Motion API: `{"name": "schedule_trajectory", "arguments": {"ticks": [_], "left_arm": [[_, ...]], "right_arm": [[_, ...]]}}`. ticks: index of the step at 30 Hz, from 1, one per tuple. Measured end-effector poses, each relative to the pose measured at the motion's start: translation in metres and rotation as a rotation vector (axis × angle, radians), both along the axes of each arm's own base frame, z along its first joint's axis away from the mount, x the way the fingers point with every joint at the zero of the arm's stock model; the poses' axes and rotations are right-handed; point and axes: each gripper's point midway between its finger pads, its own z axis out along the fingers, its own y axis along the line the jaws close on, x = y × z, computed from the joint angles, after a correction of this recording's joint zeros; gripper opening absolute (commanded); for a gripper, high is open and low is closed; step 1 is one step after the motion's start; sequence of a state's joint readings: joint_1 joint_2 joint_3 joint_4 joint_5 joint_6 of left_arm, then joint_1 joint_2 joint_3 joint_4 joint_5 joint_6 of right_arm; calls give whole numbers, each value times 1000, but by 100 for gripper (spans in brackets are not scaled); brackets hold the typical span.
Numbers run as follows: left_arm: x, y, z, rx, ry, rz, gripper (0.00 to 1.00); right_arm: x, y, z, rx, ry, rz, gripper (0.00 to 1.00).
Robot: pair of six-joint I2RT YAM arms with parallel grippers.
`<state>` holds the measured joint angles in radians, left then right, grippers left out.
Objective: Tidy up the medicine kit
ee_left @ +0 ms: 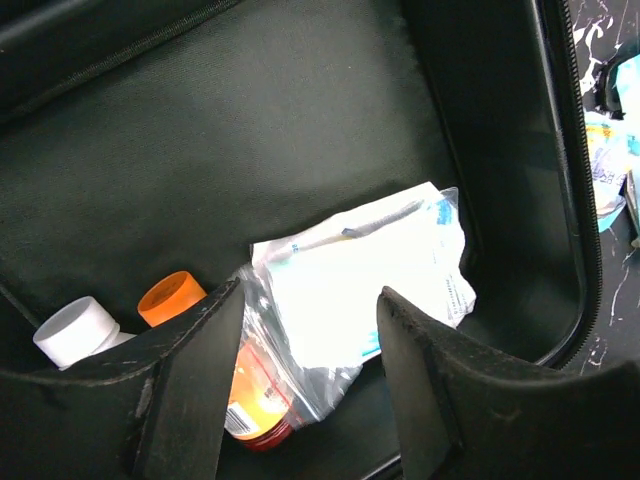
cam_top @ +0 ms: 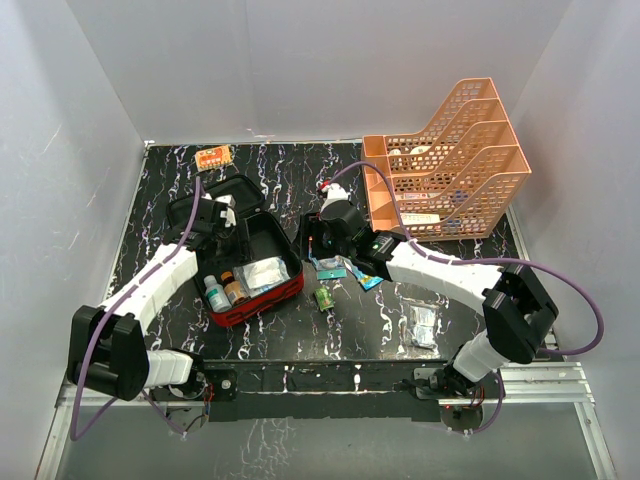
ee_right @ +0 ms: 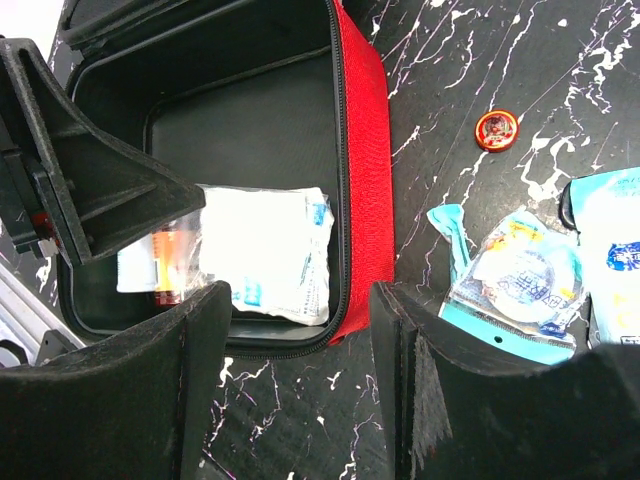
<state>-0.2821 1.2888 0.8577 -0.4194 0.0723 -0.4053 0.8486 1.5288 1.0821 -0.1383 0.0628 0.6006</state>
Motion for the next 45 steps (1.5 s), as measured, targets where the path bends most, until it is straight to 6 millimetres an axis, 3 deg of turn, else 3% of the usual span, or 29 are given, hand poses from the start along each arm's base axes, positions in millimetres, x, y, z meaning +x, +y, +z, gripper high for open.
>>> {"name": "schedule_trajectory", "arguments": {"ticks": [8, 14, 23, 33, 45], "left_arm": [[2, 0, -4, 10, 11, -17, 49], [0, -17, -5, -79, 29, -58, 51], [-22, -34, -34, -150, 151, -18, 57], [-26, -37, -54, -130, 233, 106, 69], [-17, -33, -39, -66, 218, 118, 73]], "right_arm": [[2, -2, 0, -3, -3, -13, 55], [4, -3, -2, -7, -3, -20, 55], [4, -5, -9, -24, 14, -28, 55], [2, -14, -24, -55, 34, -49, 55], [8, -43, -41, -109, 68, -162, 54]]}}
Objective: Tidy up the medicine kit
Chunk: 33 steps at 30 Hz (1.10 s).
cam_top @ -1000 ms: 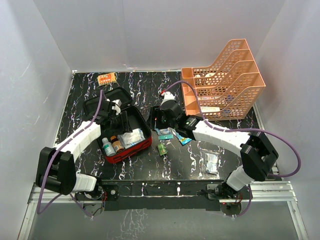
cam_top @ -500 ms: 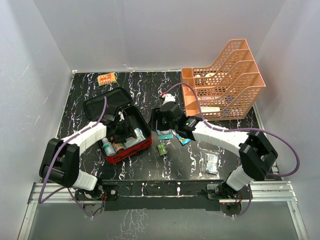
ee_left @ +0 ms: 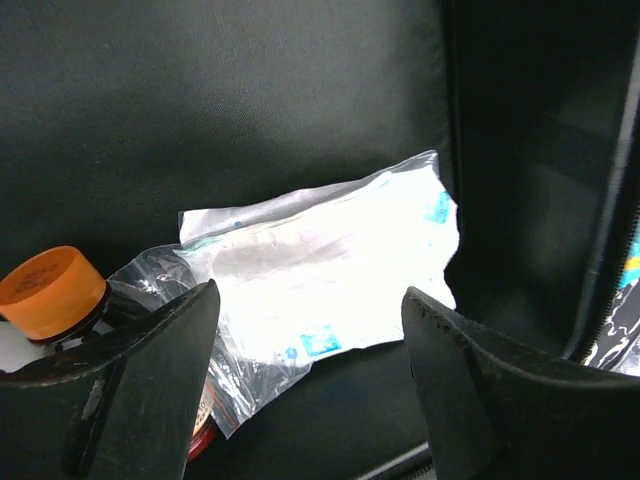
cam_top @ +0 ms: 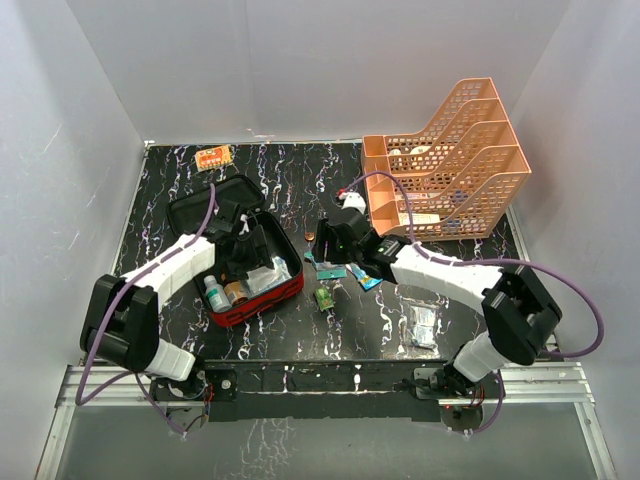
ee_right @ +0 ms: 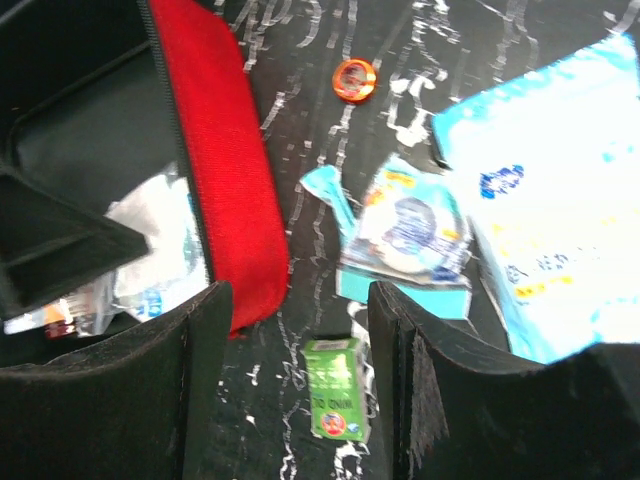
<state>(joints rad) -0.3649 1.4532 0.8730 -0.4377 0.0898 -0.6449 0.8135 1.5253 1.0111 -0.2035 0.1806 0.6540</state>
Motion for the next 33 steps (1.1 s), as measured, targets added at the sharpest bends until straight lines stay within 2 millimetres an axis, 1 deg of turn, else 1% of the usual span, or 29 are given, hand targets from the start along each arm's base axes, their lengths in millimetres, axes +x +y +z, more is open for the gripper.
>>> {"name": "schedule_trajectory", "arguments": {"ticks": [4, 7, 8, 10, 12, 14, 17, 19, 22, 25, 30, 33], "left_arm": [[8, 0, 20, 7, -50, -30, 73], [13, 0, 35, 6, -104, -56, 73], [15, 0, 41, 5, -126, -65, 73], [19, -1, 52, 2, -173, -83, 73], [23, -2, 61, -3, -215, -98, 73], [27, -3, 67, -9, -247, -107, 73], [34, -7, 76, -28, -298, -119, 72], [38, -10, 82, -45, -331, -126, 72], [41, -13, 88, -65, -367, -130, 72], [42, -14, 94, -76, -398, -130, 72], [43, -13, 107, -85, -450, -124, 72], [44, -12, 112, -85, -470, -119, 72]], "right_arm": [[-2, -29, -7, -43, 19, -92, 55], [-7, -63, -16, -88, 53, -201, 57], [-9, -76, -19, -103, 68, -247, 60], [-16, -101, -26, -135, 108, -342, 69], [-26, -127, -35, -176, 156, -450, 74], [-39, -149, -42, -218, 198, -536, 79], [-63, -176, -52, -270, 261, -656, 89], [-78, -192, -58, -302, 299, -725, 92], [-96, -209, -66, -341, 343, -809, 92], [-107, -219, -72, -358, 374, -865, 91], [-116, -226, -80, -351, 401, -930, 91], [-121, -229, -89, -339, 432, -945, 89]]}}
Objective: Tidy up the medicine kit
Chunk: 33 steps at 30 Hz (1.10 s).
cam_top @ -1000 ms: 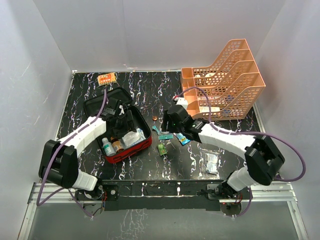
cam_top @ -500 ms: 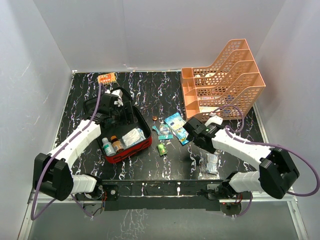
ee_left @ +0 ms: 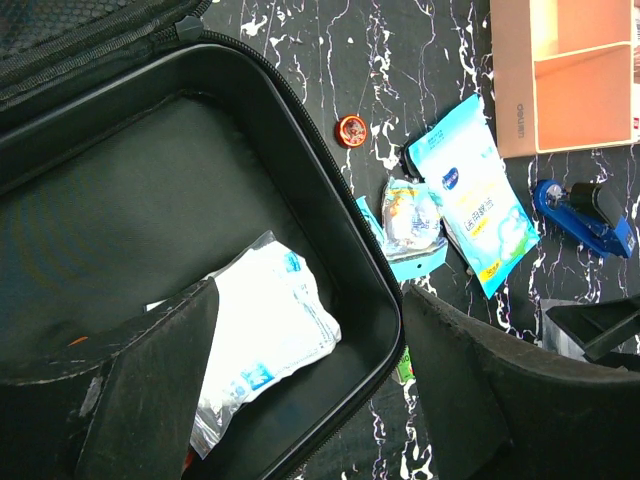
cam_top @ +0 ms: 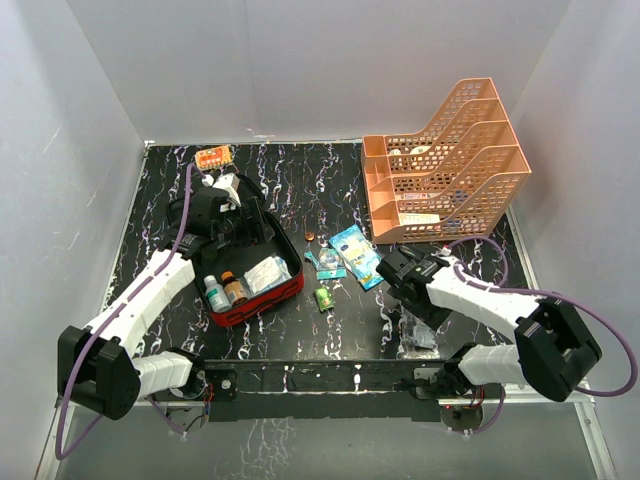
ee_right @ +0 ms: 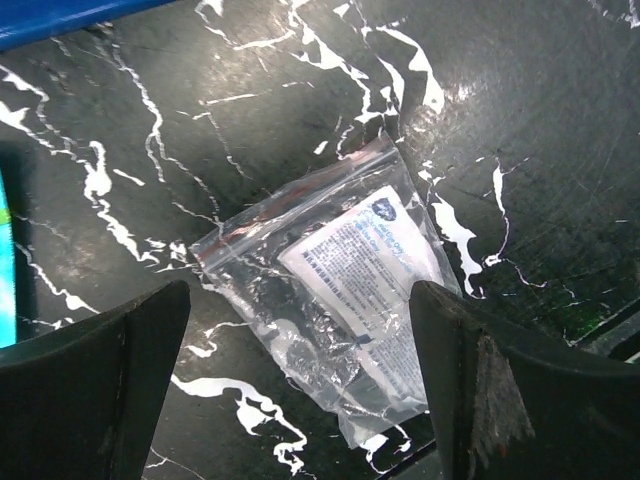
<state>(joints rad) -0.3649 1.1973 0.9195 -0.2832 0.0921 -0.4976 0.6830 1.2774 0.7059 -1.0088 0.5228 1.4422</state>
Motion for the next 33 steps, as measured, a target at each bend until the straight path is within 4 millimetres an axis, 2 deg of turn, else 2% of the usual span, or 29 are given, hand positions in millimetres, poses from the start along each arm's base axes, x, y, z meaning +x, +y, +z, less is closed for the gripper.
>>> {"name": "schedule_trajectory", "arguments": {"ticks": [4, 9, 16, 18, 20, 25, 29, 33], "left_arm": [[0, 1, 0, 1, -2, 3, 72], [0, 1, 0, 2, -1, 3, 72], [0, 1, 0, 2, -1, 3, 72], [0, 1, 0, 2, -1, 3, 72], [0, 1, 0, 2, -1, 3, 72], [0, 1, -1, 3, 0, 3, 72], [0, 1, -1, 3, 0, 3, 72], [0, 1, -1, 3, 1, 4, 72]], "right_arm": [[-6, -1, -12, 70, 11, -23, 80], [-8, 5, -16, 142, 6, 11, 70], [3, 29, -14, 245, -14, 128, 52], [6, 35, -13, 261, -21, 158, 51], [8, 36, -12, 263, -25, 178, 55], [12, 31, -3, 219, -29, 195, 59], [16, 27, 3, 173, -14, 203, 54], [11, 24, -4, 147, 34, 224, 44]]}}
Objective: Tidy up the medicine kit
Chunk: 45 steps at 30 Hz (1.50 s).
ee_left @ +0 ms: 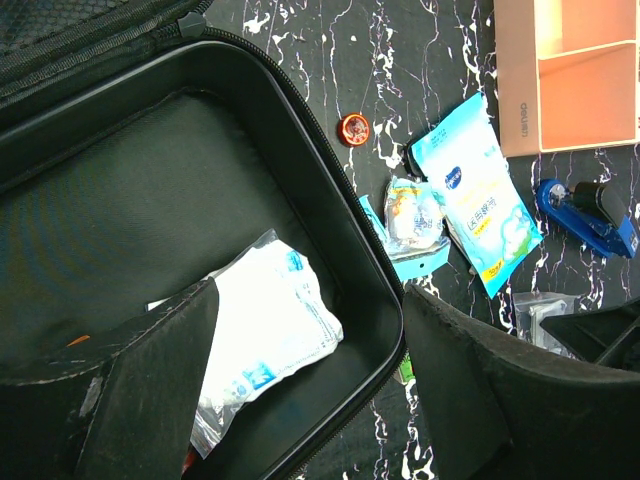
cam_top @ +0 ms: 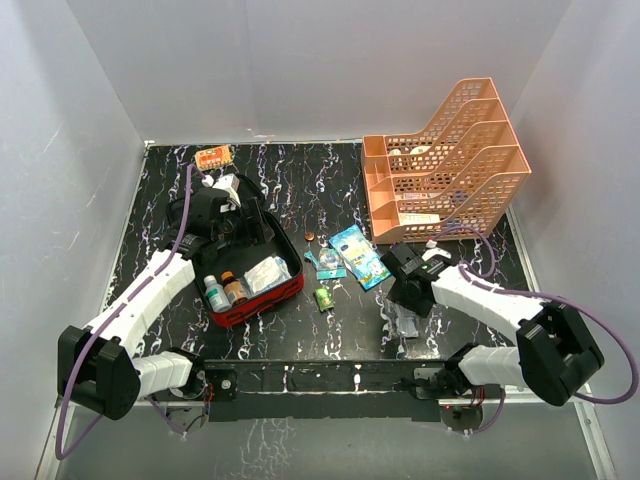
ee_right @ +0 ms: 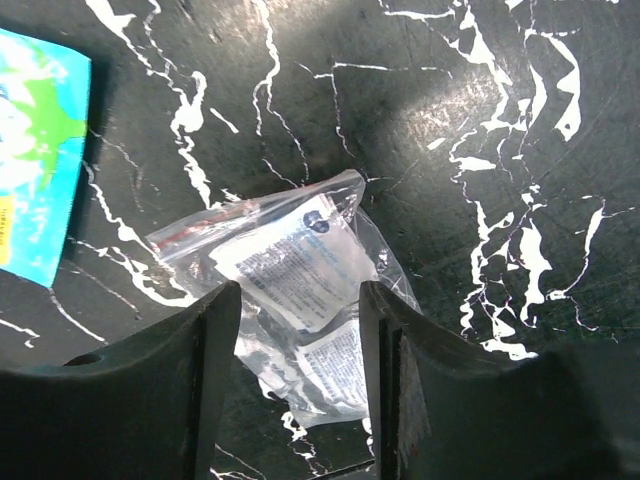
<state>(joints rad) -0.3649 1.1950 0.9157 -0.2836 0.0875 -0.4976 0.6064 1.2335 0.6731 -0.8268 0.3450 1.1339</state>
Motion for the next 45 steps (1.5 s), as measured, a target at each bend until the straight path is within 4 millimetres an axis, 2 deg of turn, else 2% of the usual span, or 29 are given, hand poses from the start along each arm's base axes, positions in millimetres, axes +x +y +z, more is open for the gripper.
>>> {"name": "schedule_trajectory", "arguments": {"ticks": [5, 11, 14, 18, 22, 28, 33, 40, 45], "left_arm": [[0, 0, 0, 0, 0, 1, 72], [1, 1, 0, 4, -2, 6, 72], [2, 5, 1, 16, -10, 23, 72], [3, 15, 4, 43, -24, 76, 73], [4, 31, 4, 82, -29, 164, 73], [3, 56, 16, 127, -73, 293, 73], [-4, 71, 29, 130, -117, 365, 73], [-23, 83, 47, 112, -152, 399, 73], [-32, 86, 71, 76, -209, 407, 74]], "right_arm": [[-7, 0, -12, -8, 48, 35, 33], [-8, 6, -15, 4, 67, 96, 6], [-5, 8, -12, 5, 60, 117, 0], [-1, 8, -8, -6, 49, 140, 0], [12, 15, 6, 0, 11, 175, 0], [44, 38, 40, 50, -104, 265, 0], [75, 64, 79, 92, -224, 347, 0], [116, 116, 131, 131, -410, 587, 0], [147, 159, 188, 152, -609, 818, 0]]}}
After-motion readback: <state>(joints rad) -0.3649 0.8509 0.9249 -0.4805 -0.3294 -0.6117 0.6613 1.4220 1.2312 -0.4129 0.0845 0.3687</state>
